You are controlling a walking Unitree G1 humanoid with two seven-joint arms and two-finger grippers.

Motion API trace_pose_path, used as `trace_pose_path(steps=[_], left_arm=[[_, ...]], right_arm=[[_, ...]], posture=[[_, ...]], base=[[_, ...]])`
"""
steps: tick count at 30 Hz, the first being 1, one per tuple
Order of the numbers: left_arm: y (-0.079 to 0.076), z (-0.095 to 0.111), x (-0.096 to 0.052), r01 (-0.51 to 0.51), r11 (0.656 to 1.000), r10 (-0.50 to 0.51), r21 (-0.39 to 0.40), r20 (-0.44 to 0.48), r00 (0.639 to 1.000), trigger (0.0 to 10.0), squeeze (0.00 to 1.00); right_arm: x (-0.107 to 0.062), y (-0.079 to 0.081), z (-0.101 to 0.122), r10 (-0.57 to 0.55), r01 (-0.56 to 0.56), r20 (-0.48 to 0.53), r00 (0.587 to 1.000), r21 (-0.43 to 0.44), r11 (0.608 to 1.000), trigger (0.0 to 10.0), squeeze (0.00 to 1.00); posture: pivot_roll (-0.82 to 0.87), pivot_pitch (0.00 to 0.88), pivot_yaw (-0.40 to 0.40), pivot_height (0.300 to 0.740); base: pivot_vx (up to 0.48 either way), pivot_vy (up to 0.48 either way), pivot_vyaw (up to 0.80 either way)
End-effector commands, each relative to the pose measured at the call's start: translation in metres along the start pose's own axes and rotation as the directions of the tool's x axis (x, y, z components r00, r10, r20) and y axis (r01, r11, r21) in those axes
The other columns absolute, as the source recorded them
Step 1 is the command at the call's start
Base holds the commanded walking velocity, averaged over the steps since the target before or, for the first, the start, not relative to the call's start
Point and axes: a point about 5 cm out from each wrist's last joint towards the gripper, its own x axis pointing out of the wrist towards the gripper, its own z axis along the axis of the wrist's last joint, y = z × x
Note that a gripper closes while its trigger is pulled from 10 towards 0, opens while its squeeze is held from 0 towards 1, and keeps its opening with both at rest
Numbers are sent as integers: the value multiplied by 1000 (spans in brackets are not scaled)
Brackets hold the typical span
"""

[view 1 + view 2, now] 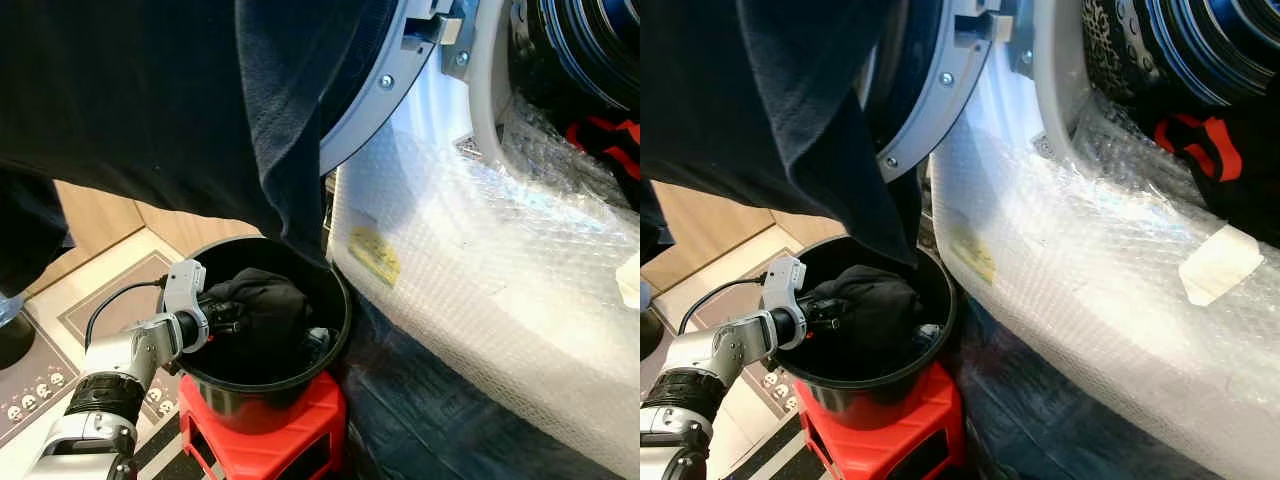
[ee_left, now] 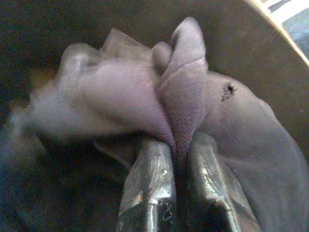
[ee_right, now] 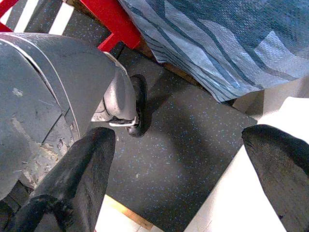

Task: Clothes washing

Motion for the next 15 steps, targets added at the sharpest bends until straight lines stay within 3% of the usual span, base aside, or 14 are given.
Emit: trace_pose_path(steps=[1,4,6,13,15], left_arm=[[-13,13,3,26,989,-41,145,100,994,10000,0],[-20,16,3,50,976,-81,211,140,987,10000,0],[-31,19,3,77,946,-142,314,187,972,10000,0],[-46,15,6,89,896,-195,436,206,959,10000,0],[-47,14,6,90,894,-199,440,209,958,10000,0]], right_arm=[[5,5,3,-8,8,-7,1000,16,1000,10000,0],[8,7,8,-8,8,-2,1000,19,1000,10000,0],[11,9,13,-6,6,2,1000,18,1000,10000,0],[15,14,19,-2,2,4,1000,18,1000,10000,0],[16,14,19,-1,1,4,1000,18,1000,10000,0]], posture=[[-159,47,-47,740],[-154,38,-44,740],[-148,34,-42,740],[-136,8,-35,740],[-136,8,-35,740]], base=[[0,0,0],[0,0,0],[0,0,0],[0,0,0],[0,0,0]])
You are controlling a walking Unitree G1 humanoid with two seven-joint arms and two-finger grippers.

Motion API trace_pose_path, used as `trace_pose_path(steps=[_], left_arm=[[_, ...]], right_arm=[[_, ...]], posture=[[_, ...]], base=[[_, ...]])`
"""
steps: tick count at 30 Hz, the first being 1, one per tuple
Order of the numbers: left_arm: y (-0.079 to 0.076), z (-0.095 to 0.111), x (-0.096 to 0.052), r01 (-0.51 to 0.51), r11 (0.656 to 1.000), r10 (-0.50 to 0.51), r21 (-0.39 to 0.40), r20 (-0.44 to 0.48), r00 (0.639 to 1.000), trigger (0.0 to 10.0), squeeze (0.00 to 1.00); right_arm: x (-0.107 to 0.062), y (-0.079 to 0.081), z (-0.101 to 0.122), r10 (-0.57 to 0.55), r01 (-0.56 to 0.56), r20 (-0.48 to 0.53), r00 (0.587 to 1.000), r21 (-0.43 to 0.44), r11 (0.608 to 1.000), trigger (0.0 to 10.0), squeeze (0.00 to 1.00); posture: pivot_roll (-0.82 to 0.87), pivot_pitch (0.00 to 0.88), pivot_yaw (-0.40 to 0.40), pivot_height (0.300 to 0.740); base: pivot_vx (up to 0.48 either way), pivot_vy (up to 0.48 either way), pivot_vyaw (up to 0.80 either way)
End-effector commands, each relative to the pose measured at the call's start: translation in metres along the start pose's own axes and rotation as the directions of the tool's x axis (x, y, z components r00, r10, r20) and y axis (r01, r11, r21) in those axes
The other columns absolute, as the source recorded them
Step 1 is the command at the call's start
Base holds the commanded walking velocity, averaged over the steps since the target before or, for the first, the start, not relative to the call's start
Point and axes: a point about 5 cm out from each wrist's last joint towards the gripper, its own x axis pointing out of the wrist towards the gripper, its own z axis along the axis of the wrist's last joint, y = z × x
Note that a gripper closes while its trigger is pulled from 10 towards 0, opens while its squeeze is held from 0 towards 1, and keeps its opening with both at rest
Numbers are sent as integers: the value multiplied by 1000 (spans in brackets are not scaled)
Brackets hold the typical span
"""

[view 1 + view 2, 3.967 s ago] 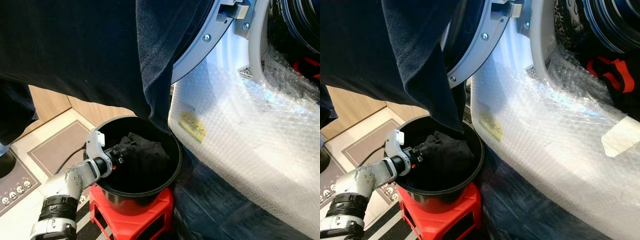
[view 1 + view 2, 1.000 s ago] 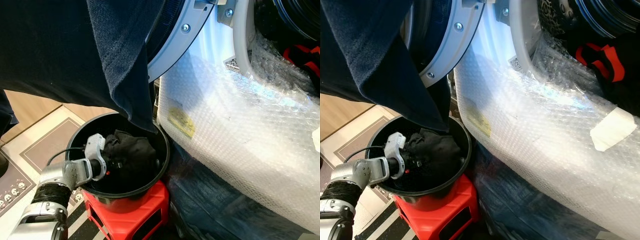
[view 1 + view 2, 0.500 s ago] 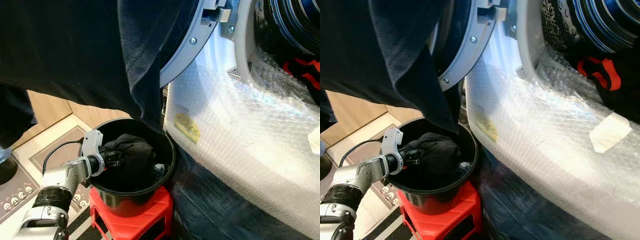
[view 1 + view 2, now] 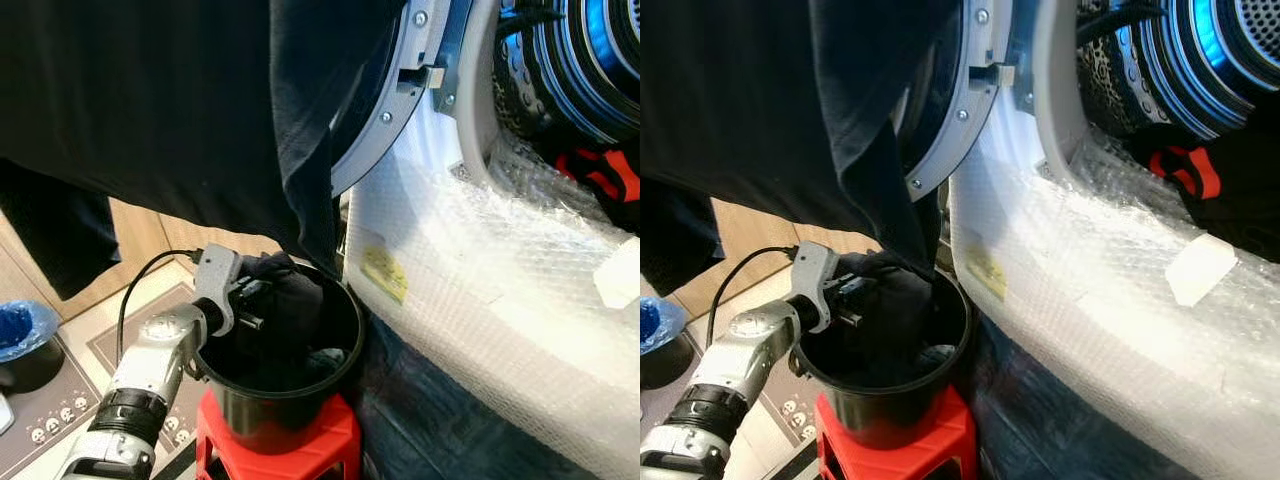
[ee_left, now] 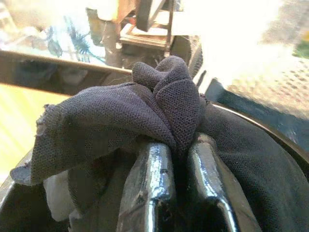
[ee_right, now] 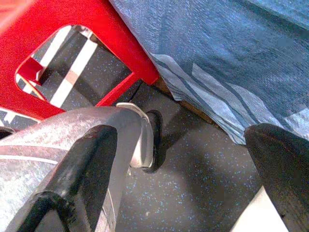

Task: Clothes washing

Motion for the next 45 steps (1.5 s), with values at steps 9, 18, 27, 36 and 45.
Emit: trace_pose_path(steps=[9,18,27,36,45], left_arm=[[-28,18,6,101,987,-116,124,124,985,10000,0],[-72,36,10,245,960,-271,138,223,936,10000,0],[-124,36,12,451,881,-472,141,198,859,10000,0],[-170,38,10,567,787,-606,242,138,783,10000,0],[-186,46,-5,615,674,-703,408,102,704,10000,0]], right_arm=[[2,5,-3,-5,6,-26,1000,4,1000,10000,0],[7,11,3,2,-2,-32,999,-6,1000,10000,0],[10,16,6,5,-5,-32,999,-2,1000,10000,0],[13,17,12,-3,2,-28,1000,-12,1000,10000,0],[16,22,17,16,-18,-31,999,-43,999,10000,0]], posture=[[-131,0,-18,740],[-109,0,-8,740],[-104,0,5,740],[-112,0,26,740],[-100,0,31,740]], base=[[0,0,0],[0,0,0],[0,0,0],[0,0,0],[0,0,0]])
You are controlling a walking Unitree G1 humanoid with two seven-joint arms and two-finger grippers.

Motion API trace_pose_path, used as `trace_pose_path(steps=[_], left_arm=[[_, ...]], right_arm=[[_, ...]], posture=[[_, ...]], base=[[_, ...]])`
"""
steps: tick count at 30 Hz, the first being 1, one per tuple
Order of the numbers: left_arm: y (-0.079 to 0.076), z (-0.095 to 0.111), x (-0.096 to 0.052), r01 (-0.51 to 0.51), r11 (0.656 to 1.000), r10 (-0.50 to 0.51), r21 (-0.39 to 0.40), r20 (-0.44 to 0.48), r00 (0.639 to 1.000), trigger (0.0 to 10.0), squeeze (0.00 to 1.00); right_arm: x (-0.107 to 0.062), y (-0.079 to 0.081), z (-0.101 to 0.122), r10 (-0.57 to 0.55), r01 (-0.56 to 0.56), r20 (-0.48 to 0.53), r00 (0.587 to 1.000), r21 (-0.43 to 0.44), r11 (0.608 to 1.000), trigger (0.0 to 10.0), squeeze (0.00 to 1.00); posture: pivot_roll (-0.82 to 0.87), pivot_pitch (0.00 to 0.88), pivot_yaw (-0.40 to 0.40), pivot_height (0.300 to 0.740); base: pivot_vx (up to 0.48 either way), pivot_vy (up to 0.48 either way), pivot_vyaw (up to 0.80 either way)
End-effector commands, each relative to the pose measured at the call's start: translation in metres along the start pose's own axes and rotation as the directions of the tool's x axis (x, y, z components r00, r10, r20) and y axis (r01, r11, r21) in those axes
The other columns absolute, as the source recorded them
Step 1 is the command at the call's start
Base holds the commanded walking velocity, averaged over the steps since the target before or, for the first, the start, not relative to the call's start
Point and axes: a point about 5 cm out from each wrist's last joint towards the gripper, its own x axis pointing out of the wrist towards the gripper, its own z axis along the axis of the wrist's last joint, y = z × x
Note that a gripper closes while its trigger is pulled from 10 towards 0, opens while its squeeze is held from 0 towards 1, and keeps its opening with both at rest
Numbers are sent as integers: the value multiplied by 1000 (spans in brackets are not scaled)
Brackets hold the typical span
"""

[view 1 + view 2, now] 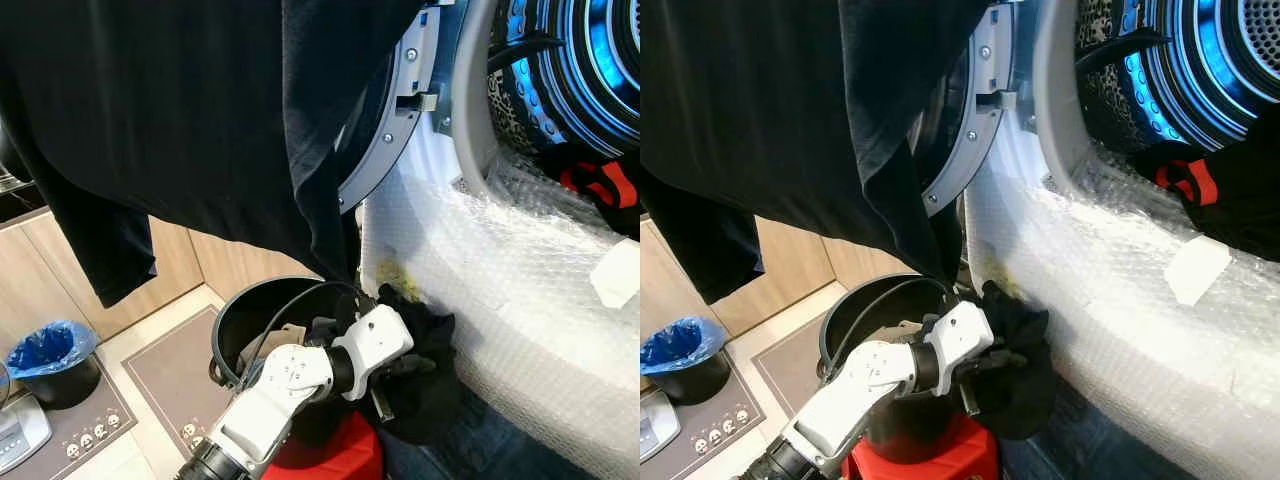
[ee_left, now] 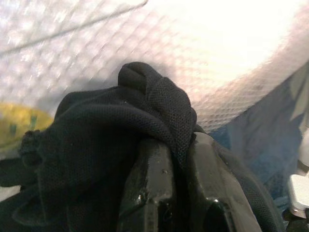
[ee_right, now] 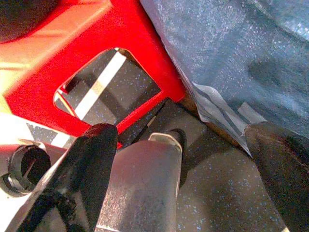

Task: Clothes washing

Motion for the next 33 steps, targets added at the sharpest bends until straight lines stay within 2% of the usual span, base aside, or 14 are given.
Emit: trace_pose_path(steps=[1,3,6,13,18,20,28,33], left_arm=[[-5,17,1,39,997,-43,66,62,997,10000,0],[-11,27,-2,86,992,-95,90,98,991,10000,0],[-13,31,-4,108,990,-118,93,111,987,10000,0],[-16,44,-12,227,969,-239,97,127,963,10000,0],[-10,57,-19,316,946,-323,70,124,938,10000,0],[-9,60,-19,344,936,-352,81,128,927,10000,0],[9,88,-21,365,927,-374,84,211,903,10000,0],[17,99,-25,396,912,-411,107,221,885,10000,0]], right_arm=[[2,4,0,14,-15,-13,1000,-17,1000,10000,0],[2,4,3,25,-26,-17,1000,-44,999,10000,0],[3,4,4,28,-29,-18,999,-52,998,10000,0],[4,3,8,31,-33,-27,999,-82,996,10000,0],[5,4,11,34,-37,-32,999,-94,995,10000,0],[6,6,11,37,-41,-38,999,-102,994,10000,0],[8,13,12,52,-58,-50,997,-116,992,10000,0],[9,15,14,54,-59,-48,997,-118,991,10000,0]], posture=[[-100,0,31,740],[-95,0,30,740],[-89,0,29,740],[-76,0,27,740],[-62,0,27,740],[-55,0,27,740],[-44,0,31,740],[-37,0,33,740]], base=[[0,0,0],[0,0,0],[0,0,0],[0,0,0],[0,0,0],[0,0,0],[0,0,0],[0,0,0]])
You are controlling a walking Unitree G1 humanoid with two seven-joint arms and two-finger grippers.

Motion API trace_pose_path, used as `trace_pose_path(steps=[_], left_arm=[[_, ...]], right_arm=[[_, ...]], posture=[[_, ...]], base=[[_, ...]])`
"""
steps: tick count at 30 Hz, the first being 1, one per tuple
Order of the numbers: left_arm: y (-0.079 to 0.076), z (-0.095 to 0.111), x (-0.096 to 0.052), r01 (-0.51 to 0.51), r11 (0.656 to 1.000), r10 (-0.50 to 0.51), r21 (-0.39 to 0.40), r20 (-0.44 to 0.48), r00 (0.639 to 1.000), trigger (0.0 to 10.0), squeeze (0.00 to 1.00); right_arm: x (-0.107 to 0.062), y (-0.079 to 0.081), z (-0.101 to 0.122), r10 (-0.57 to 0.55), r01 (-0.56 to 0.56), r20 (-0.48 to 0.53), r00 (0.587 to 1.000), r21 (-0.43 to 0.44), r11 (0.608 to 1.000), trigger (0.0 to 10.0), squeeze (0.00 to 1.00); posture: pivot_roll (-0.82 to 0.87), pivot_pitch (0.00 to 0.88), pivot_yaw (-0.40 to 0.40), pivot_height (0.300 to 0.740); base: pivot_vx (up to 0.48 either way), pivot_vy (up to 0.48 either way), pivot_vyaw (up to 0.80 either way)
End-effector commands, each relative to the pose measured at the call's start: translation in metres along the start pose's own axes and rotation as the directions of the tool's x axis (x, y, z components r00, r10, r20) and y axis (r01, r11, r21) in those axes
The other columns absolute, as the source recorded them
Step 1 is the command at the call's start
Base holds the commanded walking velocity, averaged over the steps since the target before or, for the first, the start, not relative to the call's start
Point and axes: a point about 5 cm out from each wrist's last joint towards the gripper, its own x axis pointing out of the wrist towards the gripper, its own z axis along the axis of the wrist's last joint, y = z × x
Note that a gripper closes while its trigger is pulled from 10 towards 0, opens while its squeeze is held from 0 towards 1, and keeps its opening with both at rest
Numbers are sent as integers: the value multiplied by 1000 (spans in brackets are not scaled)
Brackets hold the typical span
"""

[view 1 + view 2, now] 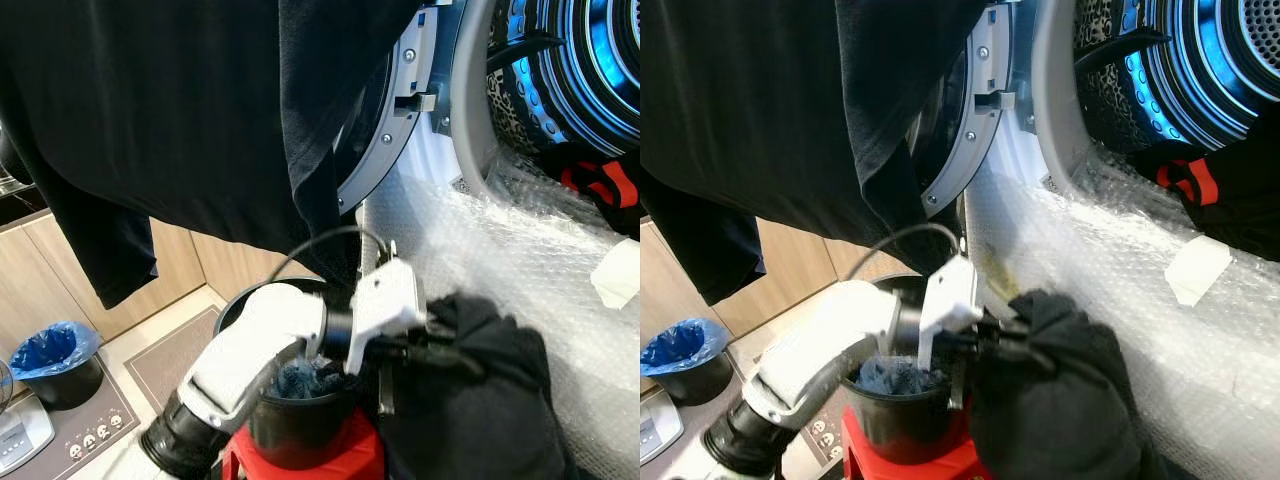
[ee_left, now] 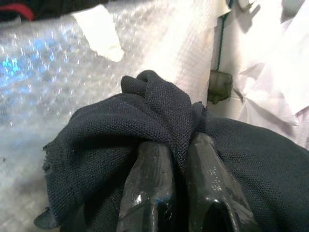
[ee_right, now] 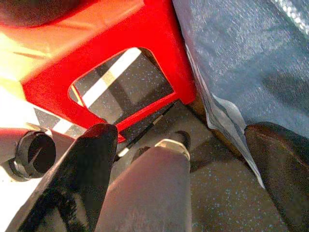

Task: Clothes washing

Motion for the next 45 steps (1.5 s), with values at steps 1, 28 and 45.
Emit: trace_pose_path(steps=[1,28,45], left_arm=[[5,17,-5,22,999,-23,34,40,999,10000,0],[46,41,37,235,963,-237,133,1,972,10000,0],[40,24,56,192,980,-194,57,32,981,10000,0]], right_arm=[[1,4,-3,5,-5,-15,1000,4,1000,10000,0],[3,18,-9,-7,7,2,1000,120,993,10000,0],[-2,5,2,90,-91,89,992,16,996,10000,0]], posture=[[-36,0,36,740],[-88,0,122,740],[-114,0,137,740]], base=[[0,0,0],[0,0,0],[0,0,0]])
